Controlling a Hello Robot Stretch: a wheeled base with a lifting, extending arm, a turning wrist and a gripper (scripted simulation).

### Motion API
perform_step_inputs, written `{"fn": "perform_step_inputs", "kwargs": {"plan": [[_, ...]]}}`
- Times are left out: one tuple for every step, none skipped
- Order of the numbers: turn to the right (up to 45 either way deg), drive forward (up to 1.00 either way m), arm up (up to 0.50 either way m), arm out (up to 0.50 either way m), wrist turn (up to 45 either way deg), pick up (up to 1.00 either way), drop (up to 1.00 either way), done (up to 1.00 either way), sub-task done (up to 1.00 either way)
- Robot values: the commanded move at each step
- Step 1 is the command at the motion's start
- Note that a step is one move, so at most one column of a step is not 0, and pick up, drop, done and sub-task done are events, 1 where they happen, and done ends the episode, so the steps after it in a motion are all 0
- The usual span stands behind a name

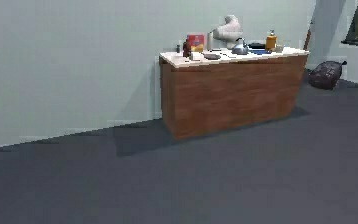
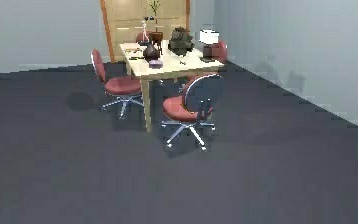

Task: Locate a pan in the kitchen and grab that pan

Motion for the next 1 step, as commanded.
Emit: {"fn": "perform_step_inputs", "kwargs": {"plan": [[0.0, 1.0, 0.0, 0.0, 0.0, 0.0, 0.0, 0.0, 0.0]]}}
